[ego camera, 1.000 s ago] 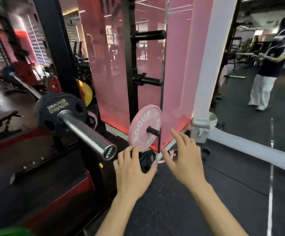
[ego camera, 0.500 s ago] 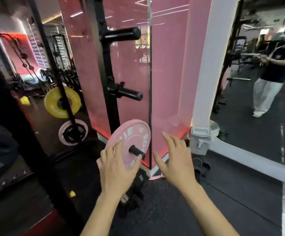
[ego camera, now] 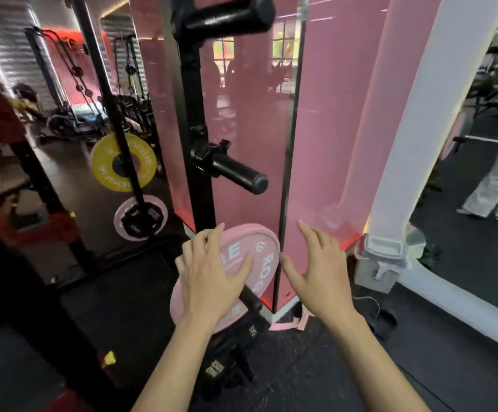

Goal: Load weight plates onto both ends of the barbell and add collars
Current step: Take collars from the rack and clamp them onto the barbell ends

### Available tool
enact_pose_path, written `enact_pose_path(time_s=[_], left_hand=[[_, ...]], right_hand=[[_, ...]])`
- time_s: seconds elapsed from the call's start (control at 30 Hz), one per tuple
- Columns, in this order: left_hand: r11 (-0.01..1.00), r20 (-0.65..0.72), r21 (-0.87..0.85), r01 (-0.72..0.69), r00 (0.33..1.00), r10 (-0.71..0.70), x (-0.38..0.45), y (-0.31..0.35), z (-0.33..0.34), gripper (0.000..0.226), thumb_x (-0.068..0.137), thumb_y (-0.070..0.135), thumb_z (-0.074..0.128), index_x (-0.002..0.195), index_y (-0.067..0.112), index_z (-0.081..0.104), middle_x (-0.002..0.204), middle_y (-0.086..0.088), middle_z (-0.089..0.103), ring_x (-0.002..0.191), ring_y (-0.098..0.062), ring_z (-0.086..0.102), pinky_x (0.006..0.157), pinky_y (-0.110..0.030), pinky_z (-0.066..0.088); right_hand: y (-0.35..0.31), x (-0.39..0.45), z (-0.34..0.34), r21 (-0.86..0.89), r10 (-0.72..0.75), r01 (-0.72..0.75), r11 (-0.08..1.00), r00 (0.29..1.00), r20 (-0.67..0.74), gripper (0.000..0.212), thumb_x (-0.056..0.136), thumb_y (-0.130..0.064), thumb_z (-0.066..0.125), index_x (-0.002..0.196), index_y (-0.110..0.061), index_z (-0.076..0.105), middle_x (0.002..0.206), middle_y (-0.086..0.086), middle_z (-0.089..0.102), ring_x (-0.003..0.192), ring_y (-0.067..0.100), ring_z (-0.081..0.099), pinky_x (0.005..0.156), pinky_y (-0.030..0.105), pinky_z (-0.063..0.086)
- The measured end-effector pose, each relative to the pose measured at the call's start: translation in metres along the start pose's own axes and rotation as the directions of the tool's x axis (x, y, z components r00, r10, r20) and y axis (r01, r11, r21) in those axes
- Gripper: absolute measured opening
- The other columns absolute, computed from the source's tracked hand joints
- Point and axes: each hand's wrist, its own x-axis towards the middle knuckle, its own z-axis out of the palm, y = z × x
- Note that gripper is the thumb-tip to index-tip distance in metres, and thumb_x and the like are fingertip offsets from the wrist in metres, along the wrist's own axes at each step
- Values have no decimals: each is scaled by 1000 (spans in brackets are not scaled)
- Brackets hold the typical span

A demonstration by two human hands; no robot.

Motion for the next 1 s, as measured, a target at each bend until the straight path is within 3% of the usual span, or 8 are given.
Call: enact_pose_path(time_s=[0.27, 0.4, 0.6, 0.77, 0.93, 1.0], left_hand=[[997, -109, 49, 53, 993, -47, 117, -21, 41, 79, 81, 68, 50, 146, 24, 40, 137, 0, 46, 126, -24, 36, 101, -46, 32], [988, -128, 113, 110, 987, -95, 154, -34, 61, 82, 79, 46, 71, 149, 26, 32, 138, -1, 45, 127, -25, 35, 103, -49, 33], [937, -212, 267, 225, 962, -170, 201, -42, 80, 101, 73, 29, 82, 153, 29, 21, 141, -5, 42, 127, -30, 40, 101, -51, 40], [905, -257, 318, 283, 944, -205, 236, -38, 86, 114, 71, 20, 82, 155, 37, 8, 140, -4, 40, 123, -28, 39, 101, -52, 40], [882, -235, 369, 294, 947, -218, 250, -32, 91, 96, 79, 15, 70, 155, 40, 17, 141, -2, 42, 122, -28, 40, 97, -46, 37], [875, -272, 373, 309, 938, -215, 250, -31, 94, 88, 82, 20, 70, 154, 39, 22, 137, -1, 47, 118, -27, 43, 93, -44, 39]], right_hand=[[25, 118, 38, 8, -14, 14, 1000, 999, -32, 66, 89, -46, 56, 147, -23, 35, 136, 3, 49, 123, 25, 43, 100, 46, 37], [44, 159, 68, 58, -53, 53, 997, 999, 12, 65, 90, -45, 58, 147, -23, 36, 136, 2, 51, 122, 25, 44, 100, 47, 39], [41, 229, 112, 189, -206, 182, 965, 972, 114, 66, 88, -28, 59, 149, -20, 35, 140, 6, 47, 123, 27, 39, 102, 45, 37], [23, 275, 140, 261, -366, 314, 913, 914, 177, 64, 90, -39, 52, 149, -21, 33, 137, 6, 49, 119, 29, 41, 98, 48, 38], [10, 292, 155, 377, -506, 405, 833, 833, 223, 80, 74, -41, 22, 150, -20, 33, 135, 9, 52, 118, 31, 42, 93, 47, 38], [10, 295, 160, 401, -527, 412, 818, 816, 238, 72, 81, -38, 30, 150, -20, 30, 136, 9, 52, 118, 31, 42, 94, 48, 38]])
